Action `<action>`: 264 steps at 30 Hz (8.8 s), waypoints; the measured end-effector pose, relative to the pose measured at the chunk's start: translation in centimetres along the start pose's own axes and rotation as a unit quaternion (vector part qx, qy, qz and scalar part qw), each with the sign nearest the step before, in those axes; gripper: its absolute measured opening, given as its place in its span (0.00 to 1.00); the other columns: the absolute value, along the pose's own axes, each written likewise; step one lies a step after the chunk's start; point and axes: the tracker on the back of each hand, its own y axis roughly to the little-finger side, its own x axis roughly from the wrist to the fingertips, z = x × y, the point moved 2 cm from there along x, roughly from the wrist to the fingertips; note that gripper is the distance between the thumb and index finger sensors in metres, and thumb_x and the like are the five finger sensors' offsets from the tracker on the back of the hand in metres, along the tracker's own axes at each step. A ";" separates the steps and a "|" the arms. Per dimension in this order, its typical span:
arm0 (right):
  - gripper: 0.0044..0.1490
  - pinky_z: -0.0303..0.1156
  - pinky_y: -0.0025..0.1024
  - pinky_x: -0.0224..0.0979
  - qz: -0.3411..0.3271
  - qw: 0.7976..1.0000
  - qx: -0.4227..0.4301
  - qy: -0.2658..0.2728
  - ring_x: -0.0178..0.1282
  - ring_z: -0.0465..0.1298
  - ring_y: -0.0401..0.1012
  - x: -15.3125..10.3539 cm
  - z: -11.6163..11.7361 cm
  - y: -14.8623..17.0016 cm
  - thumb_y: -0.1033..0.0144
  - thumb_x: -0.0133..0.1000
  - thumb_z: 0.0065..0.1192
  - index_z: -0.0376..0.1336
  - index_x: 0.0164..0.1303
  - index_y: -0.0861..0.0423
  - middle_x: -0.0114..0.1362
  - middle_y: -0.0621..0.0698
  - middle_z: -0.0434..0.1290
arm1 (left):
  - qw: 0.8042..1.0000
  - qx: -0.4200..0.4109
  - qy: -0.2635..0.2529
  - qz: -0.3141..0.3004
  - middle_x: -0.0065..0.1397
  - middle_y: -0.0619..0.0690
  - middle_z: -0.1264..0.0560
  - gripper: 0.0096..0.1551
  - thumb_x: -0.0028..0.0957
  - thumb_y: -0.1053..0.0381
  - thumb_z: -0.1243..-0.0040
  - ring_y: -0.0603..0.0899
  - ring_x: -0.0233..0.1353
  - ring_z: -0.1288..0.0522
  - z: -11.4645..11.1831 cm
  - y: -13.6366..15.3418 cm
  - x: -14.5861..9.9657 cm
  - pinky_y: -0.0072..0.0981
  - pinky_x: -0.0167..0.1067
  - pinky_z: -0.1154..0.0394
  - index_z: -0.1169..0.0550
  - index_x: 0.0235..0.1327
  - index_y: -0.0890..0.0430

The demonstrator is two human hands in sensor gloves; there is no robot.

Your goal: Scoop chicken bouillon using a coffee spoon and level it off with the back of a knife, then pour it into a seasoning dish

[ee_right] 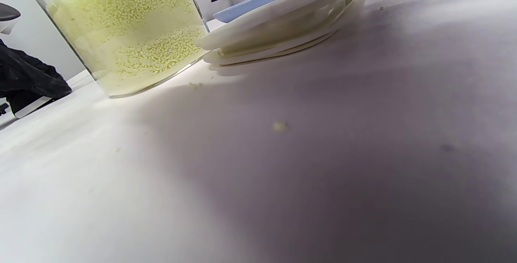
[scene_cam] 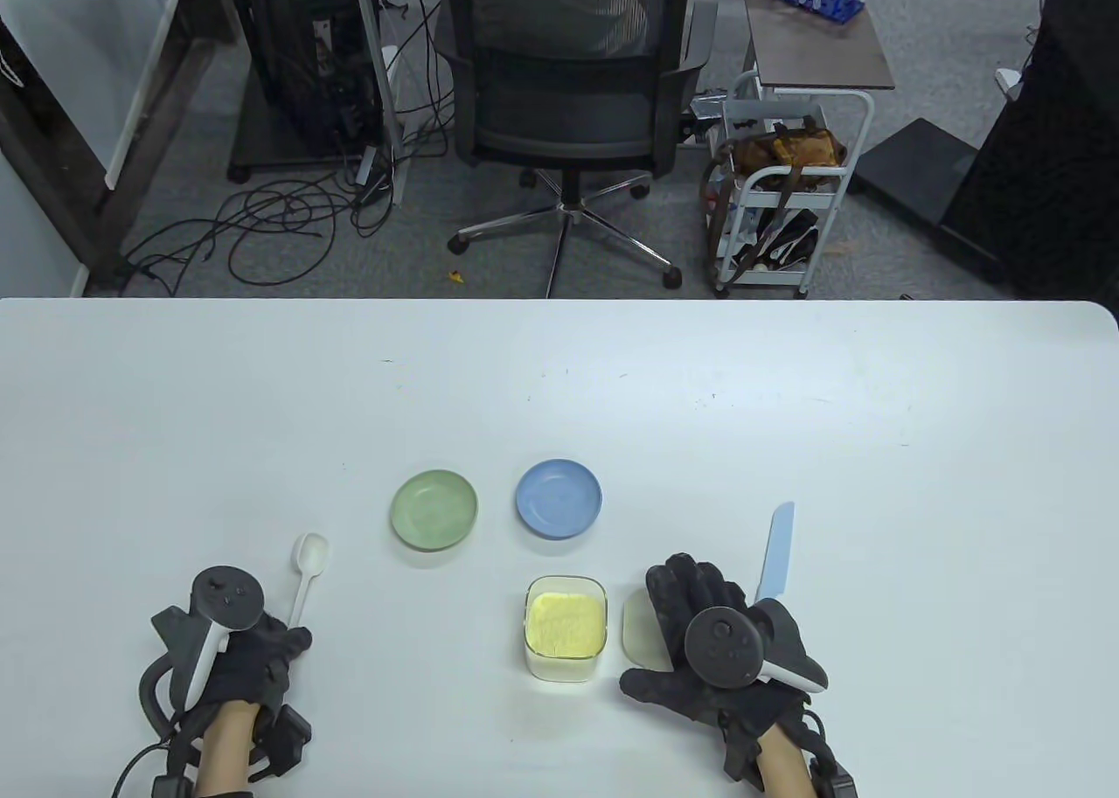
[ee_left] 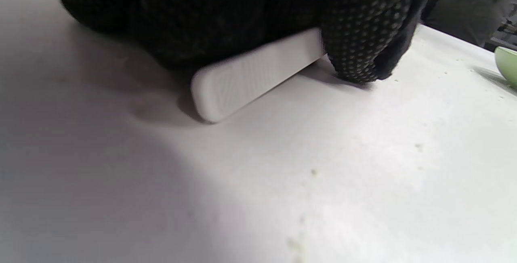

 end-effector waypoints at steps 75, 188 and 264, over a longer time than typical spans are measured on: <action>0.73 0.36 0.77 0.70 -0.054 0.996 0.072 0.001 0.76 0.44 0.72 4.9 0.1 -5.5 0.41 0.51 0.64 0.25 0.72 0.71 0.77 0.76 0.35 | 0.916 0.040 0.181 -0.355 0.35 0.65 0.11 0.22 0.41 0.55 0.23 0.43 0.11 0.22 0.8 -22.6 -12.7 0.40 0.32 0.20 0.14 0.42 0.68; 0.28 0.66 0.60 0.63 0.208 0.975 0.026 0.074 0.30 0.74 0.44 -1.3 -6.0 0.7 0.56 0.54 0.61 0.65 0.51 0.66 0.42 0.59 0.75 | 0.813 -0.336 0.325 -0.347 0.23 0.62 0.12 0.23 0.51 0.52 0.36 0.39 0.10 0.21 -2.8 -13.9 -8.5 0.36 0.29 0.20 0.15 0.36 0.73; 0.38 0.58 0.68 0.72 0.353 0.912 -0.067 0.200 0.53 0.75 0.52 -3.7 -3.9 7.8 0.55 0.51 0.64 0.59 0.65 0.62 0.64 0.61 0.70 | 0.803 -0.344 0.353 -0.334 0.22 0.62 0.11 0.23 0.51 0.53 0.36 0.39 0.09 0.20 -3.6 -13.9 -8.1 0.36 0.28 0.19 0.16 0.38 0.74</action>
